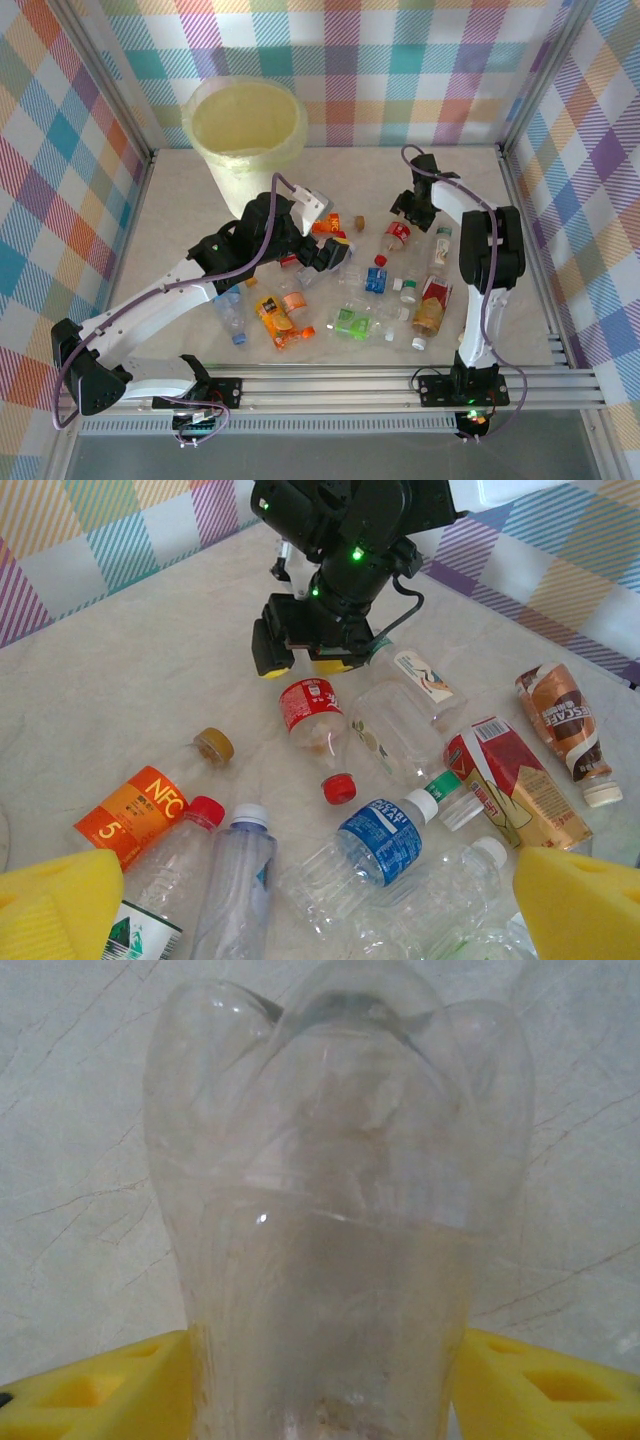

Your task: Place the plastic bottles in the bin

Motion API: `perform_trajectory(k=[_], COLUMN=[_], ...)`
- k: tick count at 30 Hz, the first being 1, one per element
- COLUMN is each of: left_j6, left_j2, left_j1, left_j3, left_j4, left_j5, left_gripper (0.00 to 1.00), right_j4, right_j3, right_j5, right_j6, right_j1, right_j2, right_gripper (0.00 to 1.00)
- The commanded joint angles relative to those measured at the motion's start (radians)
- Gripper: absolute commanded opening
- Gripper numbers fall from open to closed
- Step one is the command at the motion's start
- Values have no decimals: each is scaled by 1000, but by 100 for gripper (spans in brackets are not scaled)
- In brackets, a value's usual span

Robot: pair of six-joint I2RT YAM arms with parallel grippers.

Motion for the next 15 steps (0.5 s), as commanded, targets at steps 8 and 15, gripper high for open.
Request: perform_trajectory(k=[8,15], left_j6=[16,12], left_j2=[3,18], left_j1=[-12,-12], left_j3=[-6,-5], left_j4=[-13,-14], left_j5=[-10,1], left_gripper=[100,100], right_j4=[23,37], right_j3=[35,81], right_j5=[11,-4], right_j6=[12,4], right_j1=[6,6], right_j2=[30,8], right_gripper=[59,56])
